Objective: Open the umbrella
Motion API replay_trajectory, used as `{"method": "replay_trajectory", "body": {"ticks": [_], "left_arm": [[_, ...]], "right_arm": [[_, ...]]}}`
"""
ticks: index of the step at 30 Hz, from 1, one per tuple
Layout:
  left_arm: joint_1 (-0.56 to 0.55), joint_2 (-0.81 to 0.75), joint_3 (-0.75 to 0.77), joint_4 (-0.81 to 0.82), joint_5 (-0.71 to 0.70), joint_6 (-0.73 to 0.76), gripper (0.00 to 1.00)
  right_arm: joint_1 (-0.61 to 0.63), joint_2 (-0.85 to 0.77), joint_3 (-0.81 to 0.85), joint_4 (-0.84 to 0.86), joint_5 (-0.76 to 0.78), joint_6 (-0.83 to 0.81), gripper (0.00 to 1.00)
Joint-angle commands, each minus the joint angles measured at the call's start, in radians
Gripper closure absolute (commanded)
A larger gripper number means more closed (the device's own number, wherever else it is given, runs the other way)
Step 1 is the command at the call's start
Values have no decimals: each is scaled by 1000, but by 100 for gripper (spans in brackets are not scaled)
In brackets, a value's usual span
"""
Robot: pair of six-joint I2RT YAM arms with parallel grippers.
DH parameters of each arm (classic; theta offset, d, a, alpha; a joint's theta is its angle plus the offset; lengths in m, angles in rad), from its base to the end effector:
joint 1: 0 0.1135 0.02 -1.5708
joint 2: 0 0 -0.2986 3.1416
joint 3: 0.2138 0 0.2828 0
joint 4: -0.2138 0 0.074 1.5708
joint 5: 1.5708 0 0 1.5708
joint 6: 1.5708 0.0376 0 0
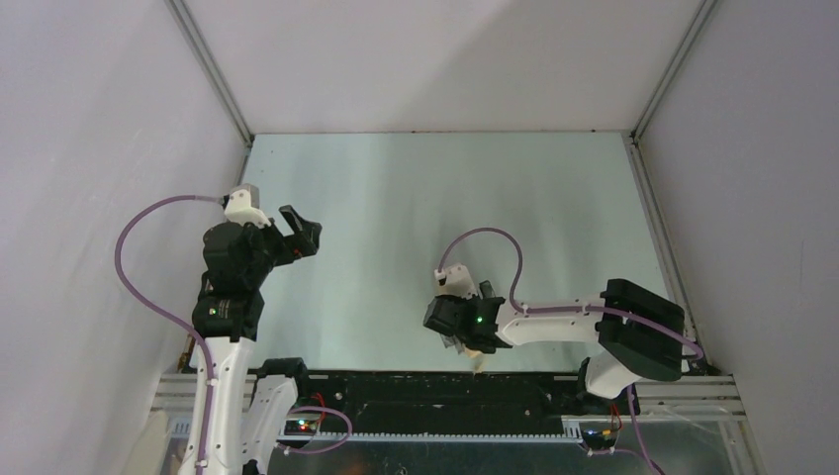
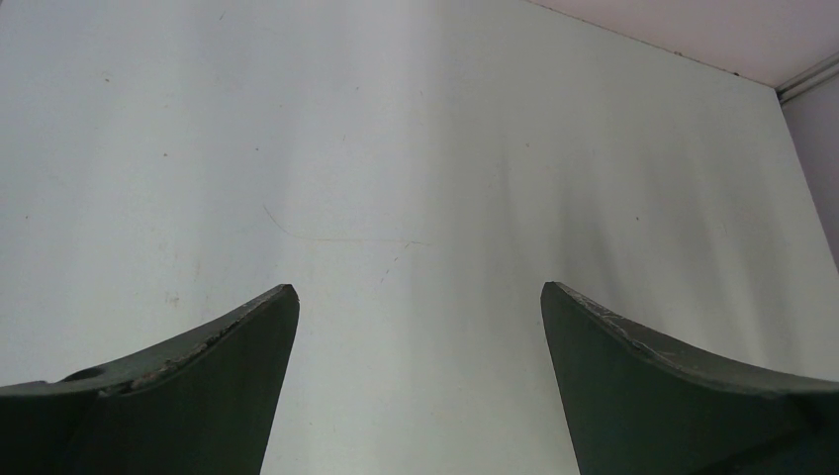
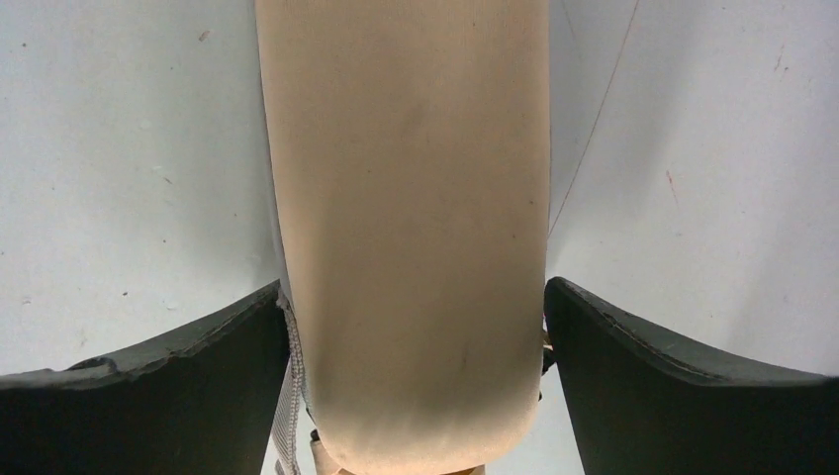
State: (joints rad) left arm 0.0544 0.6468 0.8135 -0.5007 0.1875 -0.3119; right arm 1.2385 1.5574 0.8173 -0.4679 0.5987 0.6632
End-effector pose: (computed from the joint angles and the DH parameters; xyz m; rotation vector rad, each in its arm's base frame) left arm 0.1493 0.0011 0.3621 -0.2222 1.9014 -0.3526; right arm 0.1172 0.2746 0.1718 -0.5622 2.3894 -0.0736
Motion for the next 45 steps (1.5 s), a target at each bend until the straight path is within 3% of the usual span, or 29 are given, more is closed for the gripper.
{"method": "replay_trajectory", "body": {"ticks": [1, 4, 8, 12, 16, 21, 28, 35, 40, 45], "left_arm": [[-9, -12, 2, 16, -2, 22, 0], [-16, -19, 3, 12, -28, 16, 0], [-43, -38, -4, 17, -51, -19, 0], [-138, -67, -47, 60, -54, -99, 0], [-271, -97, -141, 172, -68, -224, 0], [-448, -78, -295, 460, -80, -412, 0], [-662, 8, -392, 791, -67, -503, 0], [-715, 82, -447, 955, -60, -565, 0], [-731, 140, -429, 893, -116, -586, 0], [-750, 196, -432, 967, -96, -623, 0]], "right_arm": [[8, 29, 24, -51, 63, 66, 6], [16, 11, 15, -33, 78, 62, 20], [18, -63, -12, 38, 79, 31, 47], [19, -138, -43, 123, 80, -8, 67], [20, -222, -75, 240, 105, -53, 69], [32, -326, -113, 466, 172, -139, 69], [46, -359, -133, 702, 205, -268, 69], [91, -331, -134, 803, 240, -314, 69], [111, -327, -133, 829, 250, -308, 69], [121, -319, -133, 857, 251, -337, 68]]}}
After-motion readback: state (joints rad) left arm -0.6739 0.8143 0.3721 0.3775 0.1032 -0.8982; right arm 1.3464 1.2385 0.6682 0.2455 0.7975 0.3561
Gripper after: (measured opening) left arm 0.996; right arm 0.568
